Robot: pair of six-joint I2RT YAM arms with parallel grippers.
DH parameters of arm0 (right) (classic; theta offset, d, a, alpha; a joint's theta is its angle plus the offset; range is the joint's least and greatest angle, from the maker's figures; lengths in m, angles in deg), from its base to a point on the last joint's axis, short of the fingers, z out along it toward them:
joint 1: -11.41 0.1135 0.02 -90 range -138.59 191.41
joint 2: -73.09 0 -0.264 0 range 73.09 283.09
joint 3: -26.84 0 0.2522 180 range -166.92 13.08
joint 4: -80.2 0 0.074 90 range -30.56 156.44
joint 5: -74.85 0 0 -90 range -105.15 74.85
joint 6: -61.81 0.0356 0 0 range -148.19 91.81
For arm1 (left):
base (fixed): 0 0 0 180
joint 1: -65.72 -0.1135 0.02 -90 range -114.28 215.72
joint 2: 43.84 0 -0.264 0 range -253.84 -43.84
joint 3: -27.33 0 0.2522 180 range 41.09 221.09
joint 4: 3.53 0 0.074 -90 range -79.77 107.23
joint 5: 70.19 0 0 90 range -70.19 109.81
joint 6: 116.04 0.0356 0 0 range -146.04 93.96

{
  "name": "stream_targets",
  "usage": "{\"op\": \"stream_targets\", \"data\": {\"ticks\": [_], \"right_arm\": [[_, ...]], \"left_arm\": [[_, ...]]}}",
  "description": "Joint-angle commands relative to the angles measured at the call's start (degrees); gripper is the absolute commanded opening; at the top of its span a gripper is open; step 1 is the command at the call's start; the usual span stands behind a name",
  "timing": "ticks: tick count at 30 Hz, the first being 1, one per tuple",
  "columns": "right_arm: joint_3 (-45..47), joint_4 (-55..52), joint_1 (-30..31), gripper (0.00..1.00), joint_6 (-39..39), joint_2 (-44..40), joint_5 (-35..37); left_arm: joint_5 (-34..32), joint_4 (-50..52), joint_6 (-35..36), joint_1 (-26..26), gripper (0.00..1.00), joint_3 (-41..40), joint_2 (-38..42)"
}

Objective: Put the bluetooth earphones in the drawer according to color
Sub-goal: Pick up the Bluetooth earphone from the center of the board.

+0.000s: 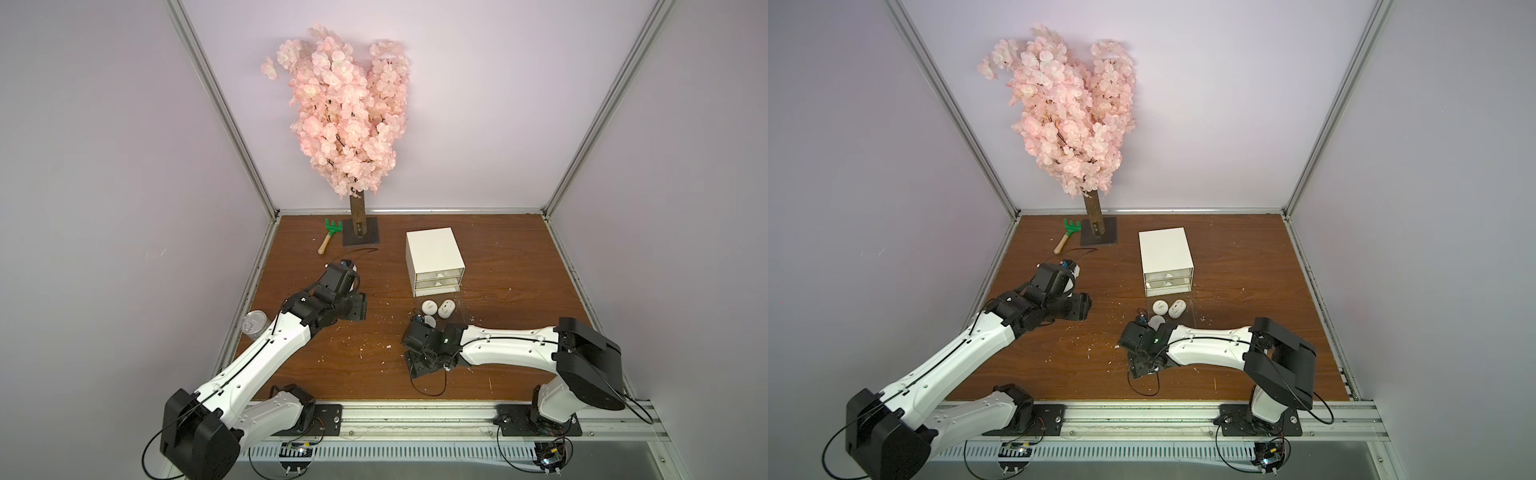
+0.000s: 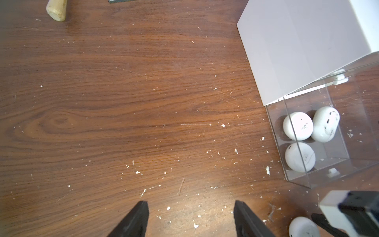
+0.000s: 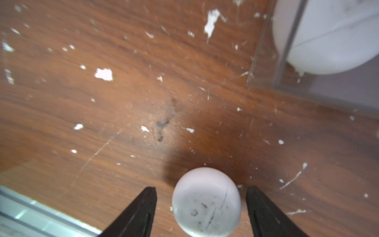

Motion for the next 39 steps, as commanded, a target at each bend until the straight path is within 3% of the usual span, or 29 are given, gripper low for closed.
{"op": "stream_targets", "data": {"ticks": [1, 11, 18, 30, 33, 39], "right_arm": [[-1.74, -1.61, 0.40, 0.75, 0.05, 0.17, 1.10], [-3.10, -5.47, 0.44, 0.54, -2.02, 1.67, 1.07], [-6.28, -13.16, 0.45, 0.50, -7.74, 0.88, 2.88], [-22.84, -28.80, -0.75, 0.41, -36.53, -5.46, 12.97], [-23.45, -29.28, -2.84, 0.37, -44.31, -6.69, 13.94], [-21.97, -27.41, -9.83, 0.38, -57.28, -8.66, 14.58]], "left_arm": [[0.35, -0.30, 0.59, -0.63, 0.70, -0.19, -0.01], [0.46, -0.63, 0.63, -0.70, 0.70, -0.43, -0.10], [0.63, -1.14, 0.76, -0.73, 0.70, -0.69, -0.28], [0.96, -1.32, 0.79, -0.74, 0.70, -0.85, 0.05], [0.90, -1.48, 0.78, -0.82, 0.70, -0.89, 0.49], [0.92, -1.87, 0.93, -0.89, 0.70, -1.21, 1.01]]}}
